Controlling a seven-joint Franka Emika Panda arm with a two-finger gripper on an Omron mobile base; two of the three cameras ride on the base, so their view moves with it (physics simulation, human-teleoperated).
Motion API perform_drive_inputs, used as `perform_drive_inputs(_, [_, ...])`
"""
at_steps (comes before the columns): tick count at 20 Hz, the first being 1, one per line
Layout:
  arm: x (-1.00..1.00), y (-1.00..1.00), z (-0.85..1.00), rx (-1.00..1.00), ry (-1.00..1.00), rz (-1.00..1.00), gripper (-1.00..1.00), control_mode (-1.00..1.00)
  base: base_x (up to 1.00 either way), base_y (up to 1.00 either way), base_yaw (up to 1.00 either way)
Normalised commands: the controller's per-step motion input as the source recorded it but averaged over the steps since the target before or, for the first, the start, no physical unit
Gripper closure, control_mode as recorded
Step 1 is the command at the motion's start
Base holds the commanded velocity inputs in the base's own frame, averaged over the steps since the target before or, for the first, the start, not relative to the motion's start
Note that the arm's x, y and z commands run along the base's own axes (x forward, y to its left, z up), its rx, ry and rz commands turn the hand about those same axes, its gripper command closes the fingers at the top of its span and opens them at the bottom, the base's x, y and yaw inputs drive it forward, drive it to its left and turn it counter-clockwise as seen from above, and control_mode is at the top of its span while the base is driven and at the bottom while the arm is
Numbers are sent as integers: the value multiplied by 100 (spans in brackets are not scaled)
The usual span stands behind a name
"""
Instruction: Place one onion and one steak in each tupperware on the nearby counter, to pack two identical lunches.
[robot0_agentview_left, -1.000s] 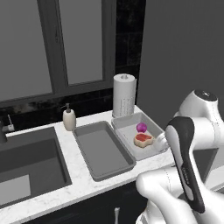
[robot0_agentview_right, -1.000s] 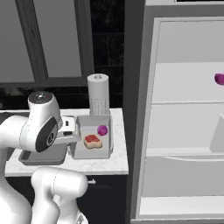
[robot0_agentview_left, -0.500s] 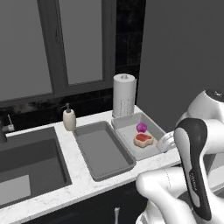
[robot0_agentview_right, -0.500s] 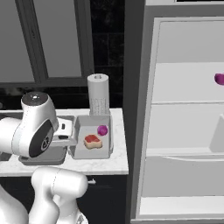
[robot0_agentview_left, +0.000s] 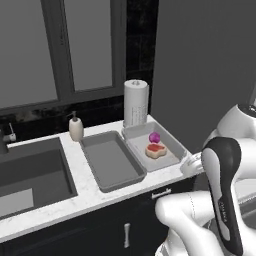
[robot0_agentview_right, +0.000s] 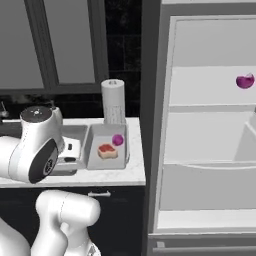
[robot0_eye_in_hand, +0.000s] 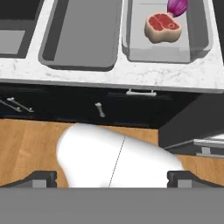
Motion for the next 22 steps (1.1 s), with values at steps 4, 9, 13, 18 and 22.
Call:
perform_drive_inputs(4, [0, 0, 0, 0, 0, 0, -100, 100, -79, -62, -13])
perform_drive_inputs(9, [0, 0, 0, 0, 0, 0, -100, 100, 4, -98, -10])
perform_drive_inputs(13, [0, 0, 0, 0, 0, 0, -100, 100, 25, -100, -1])
perform_drive_inputs(18, [0, 0, 0, 0, 0, 0, -100, 100, 33, -90, 0])
perform_drive_inputs(22, [0, 0, 0, 0, 0, 0, -100, 100, 76, -20, 0])
